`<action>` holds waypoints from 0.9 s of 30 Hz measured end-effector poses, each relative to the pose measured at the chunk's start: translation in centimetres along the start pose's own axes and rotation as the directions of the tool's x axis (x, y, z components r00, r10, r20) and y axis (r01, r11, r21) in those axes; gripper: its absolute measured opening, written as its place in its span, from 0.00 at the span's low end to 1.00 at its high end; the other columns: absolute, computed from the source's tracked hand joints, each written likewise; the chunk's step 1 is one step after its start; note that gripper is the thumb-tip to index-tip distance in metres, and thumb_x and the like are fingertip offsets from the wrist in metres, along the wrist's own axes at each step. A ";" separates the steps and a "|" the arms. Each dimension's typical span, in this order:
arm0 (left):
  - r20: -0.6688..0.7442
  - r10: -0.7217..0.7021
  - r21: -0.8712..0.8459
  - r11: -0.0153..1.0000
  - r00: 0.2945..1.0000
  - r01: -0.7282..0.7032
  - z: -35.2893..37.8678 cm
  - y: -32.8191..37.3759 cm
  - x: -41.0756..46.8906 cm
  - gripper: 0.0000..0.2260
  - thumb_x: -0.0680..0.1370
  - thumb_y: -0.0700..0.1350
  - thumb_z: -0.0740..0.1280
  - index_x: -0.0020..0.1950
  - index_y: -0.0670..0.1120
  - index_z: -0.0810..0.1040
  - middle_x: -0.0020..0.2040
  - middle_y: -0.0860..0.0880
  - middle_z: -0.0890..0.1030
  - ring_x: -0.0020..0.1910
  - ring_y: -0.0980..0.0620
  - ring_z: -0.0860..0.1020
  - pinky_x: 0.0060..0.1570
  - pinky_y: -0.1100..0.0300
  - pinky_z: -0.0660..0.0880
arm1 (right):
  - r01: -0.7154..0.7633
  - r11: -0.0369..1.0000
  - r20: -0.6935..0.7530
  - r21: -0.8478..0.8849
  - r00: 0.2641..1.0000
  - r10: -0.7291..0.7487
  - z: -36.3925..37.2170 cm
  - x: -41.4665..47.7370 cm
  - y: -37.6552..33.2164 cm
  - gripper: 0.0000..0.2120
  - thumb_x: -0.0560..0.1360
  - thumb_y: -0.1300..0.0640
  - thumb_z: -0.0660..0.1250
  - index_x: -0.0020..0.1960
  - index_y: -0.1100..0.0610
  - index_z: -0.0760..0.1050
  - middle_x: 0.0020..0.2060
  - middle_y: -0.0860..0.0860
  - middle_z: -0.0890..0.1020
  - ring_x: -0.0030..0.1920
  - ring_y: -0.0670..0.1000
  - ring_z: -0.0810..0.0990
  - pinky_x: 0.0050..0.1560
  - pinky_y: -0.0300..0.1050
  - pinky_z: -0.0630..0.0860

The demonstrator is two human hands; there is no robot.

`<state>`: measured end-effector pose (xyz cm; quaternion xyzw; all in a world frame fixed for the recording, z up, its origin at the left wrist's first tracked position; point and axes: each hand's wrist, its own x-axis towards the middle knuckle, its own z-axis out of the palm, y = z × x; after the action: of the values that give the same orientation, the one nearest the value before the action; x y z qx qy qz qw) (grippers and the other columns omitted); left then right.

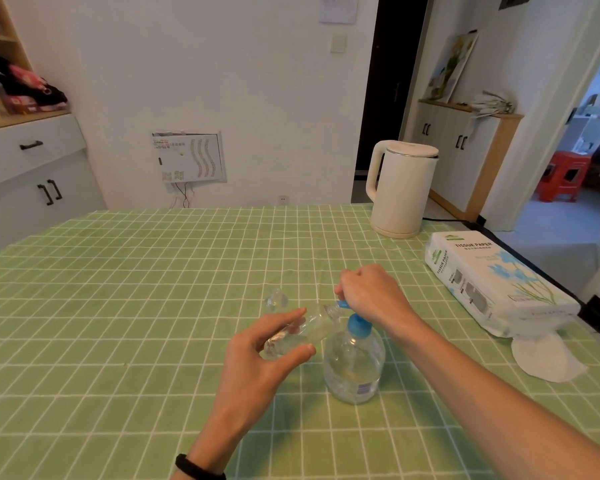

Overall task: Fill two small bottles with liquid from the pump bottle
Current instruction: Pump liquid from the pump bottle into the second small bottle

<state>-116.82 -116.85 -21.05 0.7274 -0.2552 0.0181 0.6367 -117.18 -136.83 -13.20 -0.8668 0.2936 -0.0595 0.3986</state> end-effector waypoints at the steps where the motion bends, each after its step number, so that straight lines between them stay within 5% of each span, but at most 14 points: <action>1: -0.005 -0.009 -0.021 1.000 1.000 0.009 0.0 -0.1 0.0 0.23 0.68 0.45 0.83 0.62 0.59 0.86 0.56 0.62 0.88 0.58 0.62 0.84 0.62 0.68 0.77 | 0.000 1.000 -0.008 -0.002 1.000 0.000 0.1 0.0 0.1 0.20 0.79 0.52 0.61 0.56 0.64 0.85 0.52 0.58 0.89 0.56 0.60 0.87 0.62 0.58 0.81; 8: -0.009 -0.029 -0.046 0.999 1.000 0.028 0.2 -0.6 0.1 0.23 0.67 0.47 0.83 0.60 0.63 0.86 0.56 0.60 0.88 0.59 0.59 0.85 0.60 0.65 0.79 | -0.001 0.999 -0.019 -0.035 1.000 0.000 1.0 0.0 0.6 0.15 0.79 0.52 0.62 0.42 0.61 0.81 0.42 0.52 0.86 0.42 0.57 0.84 0.55 0.55 0.82; 16: -0.010 -0.027 -0.055 0.998 1.000 0.027 0.2 -0.2 0.0 0.23 0.68 0.42 0.83 0.60 0.57 0.87 0.56 0.60 0.88 0.58 0.60 0.85 0.61 0.65 0.79 | 0.000 1.000 0.013 -0.016 1.000 0.000 -0.2 -0.4 -0.2 0.20 0.81 0.51 0.60 0.57 0.63 0.85 0.53 0.57 0.89 0.57 0.59 0.87 0.62 0.56 0.81; 27: -0.019 -0.027 -0.078 0.997 0.999 0.026 0.4 -0.6 0.2 0.23 0.68 0.41 0.83 0.60 0.57 0.87 0.56 0.60 0.88 0.58 0.61 0.85 0.59 0.71 0.77 | -0.010 1.000 -0.020 -0.019 1.000 0.009 0.4 -0.1 0.0 0.19 0.80 0.52 0.60 0.55 0.61 0.86 0.50 0.55 0.89 0.53 0.59 0.87 0.60 0.56 0.82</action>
<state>-116.53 -117.27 -21.63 0.7053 -0.2397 0.0071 0.6672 -117.18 -136.51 -13.46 -0.8686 0.3023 -0.0636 0.3875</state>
